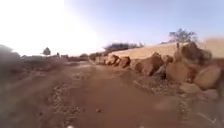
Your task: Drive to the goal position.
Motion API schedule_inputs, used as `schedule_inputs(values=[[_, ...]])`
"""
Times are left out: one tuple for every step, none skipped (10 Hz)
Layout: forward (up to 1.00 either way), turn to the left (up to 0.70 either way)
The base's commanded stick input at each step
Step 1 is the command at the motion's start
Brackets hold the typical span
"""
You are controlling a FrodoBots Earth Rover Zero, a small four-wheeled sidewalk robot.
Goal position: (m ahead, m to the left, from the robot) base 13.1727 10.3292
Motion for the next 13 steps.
schedule_inputs(values=[[0.69, -0.06], [0.69, 0.00], [0.69, 0.00], [0.69, 0.00], [0.69, 0.00], [0.69, 0.00], [0.70, 0.00], [0.70, 0.00], [0.70, 0.00], [0.70, 0.00], [0.70, 0.00], [0.70, 0.00], [0.70, 0.00]])
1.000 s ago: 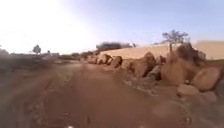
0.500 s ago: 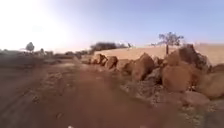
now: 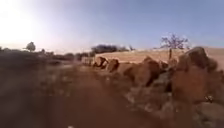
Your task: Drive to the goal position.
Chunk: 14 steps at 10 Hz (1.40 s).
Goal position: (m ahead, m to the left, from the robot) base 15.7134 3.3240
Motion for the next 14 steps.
schedule_inputs(values=[[0.70, 0.22], [0.70, 0.31], [0.70, 0.22], [0.70, 0.14], [0.70, 0.05], [0.70, 0.00], [0.70, 0.00], [0.70, 0.00], [0.70, 0.00], [0.70, 0.00], [0.70, 0.00], [0.70, 0.00], [0.70, 0.00], [0.70, 0.00]])
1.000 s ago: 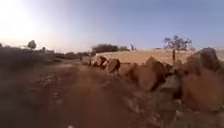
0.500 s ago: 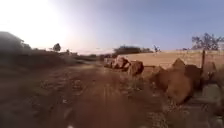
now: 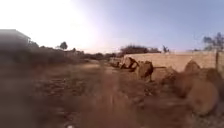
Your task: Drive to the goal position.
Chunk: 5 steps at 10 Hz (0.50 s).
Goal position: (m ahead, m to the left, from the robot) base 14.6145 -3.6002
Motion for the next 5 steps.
schedule_inputs(values=[[0.70, 0.00], [0.70, 0.00], [0.70, 0.00], [0.70, 0.00], [0.70, 0.00]])
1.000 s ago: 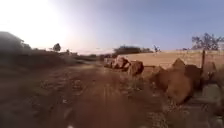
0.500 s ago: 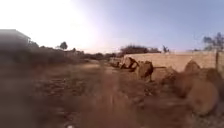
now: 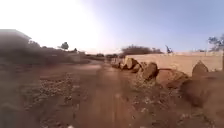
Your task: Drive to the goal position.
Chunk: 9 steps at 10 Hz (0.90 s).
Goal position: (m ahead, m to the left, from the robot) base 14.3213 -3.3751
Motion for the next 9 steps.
schedule_inputs(values=[[0.70, 0.00], [0.70, 0.00], [0.70, 0.00], [0.70, 0.00], [0.70, 0.00], [0.70, 0.00], [0.70, 0.00], [0.70, 0.00], [0.70, 0.00]])
